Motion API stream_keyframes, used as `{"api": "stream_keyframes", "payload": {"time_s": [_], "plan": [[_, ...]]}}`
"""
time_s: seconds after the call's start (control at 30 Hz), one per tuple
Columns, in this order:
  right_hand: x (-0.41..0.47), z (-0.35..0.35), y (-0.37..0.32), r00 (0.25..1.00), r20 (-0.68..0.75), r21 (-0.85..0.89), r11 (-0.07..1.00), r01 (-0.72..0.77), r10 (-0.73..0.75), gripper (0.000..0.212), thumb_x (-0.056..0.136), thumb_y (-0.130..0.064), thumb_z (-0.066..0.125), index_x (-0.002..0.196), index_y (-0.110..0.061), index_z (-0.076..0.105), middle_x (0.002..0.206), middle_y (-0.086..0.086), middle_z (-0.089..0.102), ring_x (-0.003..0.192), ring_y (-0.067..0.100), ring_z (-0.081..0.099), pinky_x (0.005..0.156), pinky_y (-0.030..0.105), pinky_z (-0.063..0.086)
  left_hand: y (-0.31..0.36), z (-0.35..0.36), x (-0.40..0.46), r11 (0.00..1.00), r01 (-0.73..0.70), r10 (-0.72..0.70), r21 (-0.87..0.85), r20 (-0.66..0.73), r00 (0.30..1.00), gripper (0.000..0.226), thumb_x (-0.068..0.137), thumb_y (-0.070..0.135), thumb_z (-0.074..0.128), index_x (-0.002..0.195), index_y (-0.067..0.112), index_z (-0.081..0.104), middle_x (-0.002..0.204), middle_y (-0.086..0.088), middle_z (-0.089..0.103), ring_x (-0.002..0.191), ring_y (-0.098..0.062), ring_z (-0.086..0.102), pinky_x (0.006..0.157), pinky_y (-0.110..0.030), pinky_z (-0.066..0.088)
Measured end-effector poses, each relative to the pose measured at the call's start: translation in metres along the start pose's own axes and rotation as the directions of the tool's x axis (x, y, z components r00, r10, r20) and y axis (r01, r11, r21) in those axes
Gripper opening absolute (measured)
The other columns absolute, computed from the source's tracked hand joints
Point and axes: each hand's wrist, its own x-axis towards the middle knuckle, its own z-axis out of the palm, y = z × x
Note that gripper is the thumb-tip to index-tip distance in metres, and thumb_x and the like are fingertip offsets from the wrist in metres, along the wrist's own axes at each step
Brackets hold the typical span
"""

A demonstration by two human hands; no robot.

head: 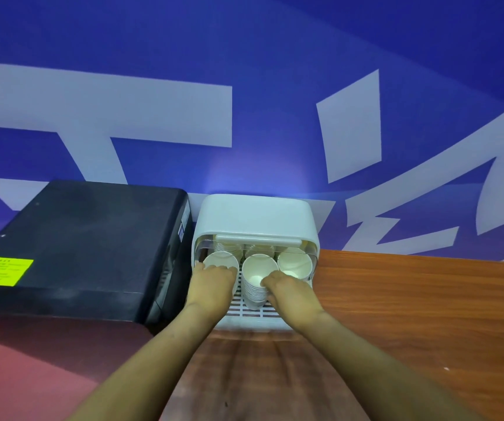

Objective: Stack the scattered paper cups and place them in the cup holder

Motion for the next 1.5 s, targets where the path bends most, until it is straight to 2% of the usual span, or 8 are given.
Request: {"api": "stream_keyframes", "payload": {"time_s": [0.3,0.43,0.57,0.67,0.83,1.17,1.3,1.5], "plan": [[0.014,0.007,-0.004,0.992,-0.018,0.077,0.990,-0.120,0.121,0.026,0.082,0.008,0.048,0.102,-0.006,0.059,0.106,0.014,0.059,0.097,0.033,0.061,0.072,0.033,0.046,0.006,-0.003,0.009,0.997,-0.062,0.064,0.052,-0.020,0.998,0.025,0.089,0.006,0.049,0.111,0.017,0.056,0.104,-0.003,0.068,0.101,-0.025,0.060,0.096,-0.035,0.033],[0.003,-0.011,-0.005,0.992,-0.056,0.211,0.972,-0.102,0.116,0.028,0.092,-0.017,0.052,0.118,-0.010,0.058,0.120,0.007,0.057,0.105,0.027,0.060,0.085,0.036,0.050,0.001,-0.006,0.008,0.998,-0.056,0.055,-0.020,-0.042,0.998,0.026,0.091,0.028,0.051,0.115,0.020,0.056,0.105,-0.001,0.067,0.102,-0.022,0.060,0.099,-0.033,0.033],[-0.011,-0.039,0.001,0.923,-0.384,0.127,0.992,0.011,0.038,0.020,0.091,-0.033,0.054,0.101,-0.020,0.064,0.097,-0.005,0.064,0.087,0.017,0.063,0.066,0.024,0.040,-0.006,-0.028,-0.002,0.967,-0.150,0.066,-0.204,-0.369,0.927,0.020,0.089,0.035,0.054,0.101,0.021,0.063,0.092,0.003,0.068,0.088,-0.021,0.063,0.079,-0.032,0.042],[-0.007,-0.056,0.011,0.829,-0.557,0.071,0.997,-0.020,0.056,0.020,0.086,-0.025,0.062,0.104,-0.017,0.066,0.097,0.000,0.064,0.084,0.024,0.061,0.071,0.031,0.046,-0.007,-0.036,0.006,0.968,-0.174,0.050,-0.181,-0.539,0.841,0.021,0.083,0.029,0.064,0.101,0.019,0.064,0.095,0.000,0.064,0.081,-0.023,0.061,0.068,-0.035,0.044],[-0.001,-0.060,0.015,0.918,-0.365,0.057,0.988,-0.144,0.155,0.042,0.098,-0.026,0.044,0.139,-0.019,0.044,0.137,0.000,0.049,0.120,0.025,0.048,0.096,0.038,0.037,-0.001,-0.035,0.021,0.973,-0.140,0.051,-0.185,-0.419,0.907,0.034,0.099,0.028,0.042,0.131,0.021,0.051,0.132,0.002,0.053,0.116,-0.022,0.052,0.094,-0.036,0.040],[-0.019,-0.036,0.012,0.914,-0.366,0.196,0.974,-0.111,0.177,0.048,0.089,-0.011,0.052,0.137,-0.014,0.047,0.130,0.005,0.047,0.120,0.026,0.042,0.098,0.036,0.040,0.000,-0.016,0.012,0.995,-0.062,0.028,-0.072,-0.402,0.915,0.047,0.066,0.013,0.082,0.109,0.025,0.065,0.098,0.003,0.065,0.084,-0.022,0.062,0.075,-0.036,0.050],[-0.025,-0.029,0.012,0.899,-0.418,0.094,0.990,-0.102,0.132,0.025,0.078,-0.014,0.070,0.102,-0.019,0.068,0.097,0.001,0.062,0.090,0.026,0.059,0.071,0.035,0.048,0.003,-0.010,-0.002,0.994,-0.091,0.057,-0.065,-0.401,0.914,0.044,0.062,0.011,0.082,0.101,0.027,0.069,0.089,0.004,0.065,0.076,-0.022,0.061,0.067,-0.034,0.047],[-0.038,-0.007,0.008,0.953,-0.298,-0.039,0.997,-0.072,0.057,0.035,0.048,-0.017,0.083,0.075,-0.023,0.062,0.070,-0.006,0.057,0.062,0.017,0.057,0.047,0.023,0.043,0.006,0.021,-0.028,0.979,-0.181,0.136,-0.097,-0.355,0.925,0.045,0.046,0.012,0.089,0.083,0.026,0.068,0.076,0.005,0.060,0.061,-0.019,0.056,0.047,-0.030,0.042]]}}
